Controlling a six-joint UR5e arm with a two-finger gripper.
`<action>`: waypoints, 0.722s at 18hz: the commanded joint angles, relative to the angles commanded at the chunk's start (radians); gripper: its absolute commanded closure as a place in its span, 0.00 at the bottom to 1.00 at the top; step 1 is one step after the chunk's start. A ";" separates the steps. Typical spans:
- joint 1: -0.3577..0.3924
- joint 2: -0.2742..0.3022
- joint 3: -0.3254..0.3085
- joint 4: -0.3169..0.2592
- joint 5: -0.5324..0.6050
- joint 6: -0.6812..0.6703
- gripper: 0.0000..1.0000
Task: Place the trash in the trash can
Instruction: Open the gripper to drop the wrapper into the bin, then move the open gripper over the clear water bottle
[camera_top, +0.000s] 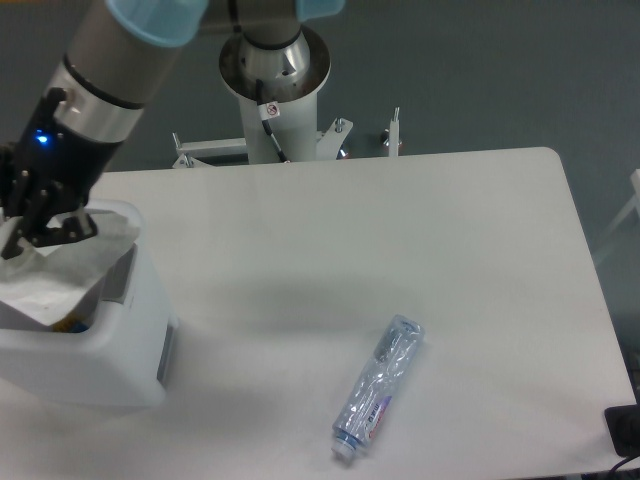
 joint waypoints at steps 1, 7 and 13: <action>0.000 -0.002 0.000 0.000 0.002 -0.002 0.00; 0.017 -0.027 -0.009 0.002 0.000 -0.003 0.00; 0.236 -0.097 0.023 0.003 -0.003 -0.097 0.00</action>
